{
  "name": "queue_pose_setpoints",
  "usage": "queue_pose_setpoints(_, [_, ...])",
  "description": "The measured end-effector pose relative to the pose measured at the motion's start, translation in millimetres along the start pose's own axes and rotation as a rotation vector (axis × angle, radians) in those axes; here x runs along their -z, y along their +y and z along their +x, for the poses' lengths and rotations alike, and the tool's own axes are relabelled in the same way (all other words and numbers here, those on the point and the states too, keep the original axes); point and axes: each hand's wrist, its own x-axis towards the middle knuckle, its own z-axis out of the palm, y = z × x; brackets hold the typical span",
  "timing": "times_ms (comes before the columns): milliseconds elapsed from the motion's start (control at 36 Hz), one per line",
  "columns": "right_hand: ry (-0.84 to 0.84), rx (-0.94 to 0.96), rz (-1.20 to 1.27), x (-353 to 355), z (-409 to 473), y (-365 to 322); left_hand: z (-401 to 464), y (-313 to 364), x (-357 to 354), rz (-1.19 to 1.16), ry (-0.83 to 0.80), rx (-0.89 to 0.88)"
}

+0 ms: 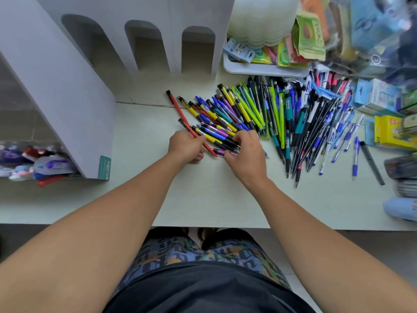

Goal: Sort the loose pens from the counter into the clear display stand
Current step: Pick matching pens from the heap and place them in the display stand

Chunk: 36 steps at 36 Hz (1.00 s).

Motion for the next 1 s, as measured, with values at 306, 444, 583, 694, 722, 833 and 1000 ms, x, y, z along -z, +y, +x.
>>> queue_pose_setpoints(306, [-0.168, -0.055, -0.225, 16.2, -6.6, 34.6, 11.7, 9.2, -18.5, -0.032, 0.122, 0.024])
queue_pose_setpoints(444, [-0.148, 0.035, -0.134, 10.2, -4.4, 11.7, 11.8, 6.7, -11.3, -0.083, 0.137, 0.053])
queue_pose_setpoints(583, [-0.082, 0.021, -0.099, -1.3, -0.1, -7.3, 11.8, 3.7, 1.2, -0.09, 0.18, 0.031])
queue_pose_setpoints(694, [-0.076, -0.02, -0.086, -9.2, 5.1, -18.3, 10.8, -0.5, 2.8, -0.095, 0.156, -0.015])
queue_pose_setpoints(722, [-0.069, -0.029, -0.125, -9.9, 6.8, -20.3, 11.0, -2.9, 1.9, -0.078, 0.152, -0.025])
queue_pose_setpoints(833, [-0.072, -0.061, -0.261, -8.7, 13.9, -23.6, 10.7, -11.3, -3.5, -0.06, 0.154, -0.063])
queue_pose_setpoints(1000, [-0.137, -0.049, -0.255, -5.7, 24.3, -23.0, 8.5, -7.1, -17.1, 0.02, 0.097, -0.133])
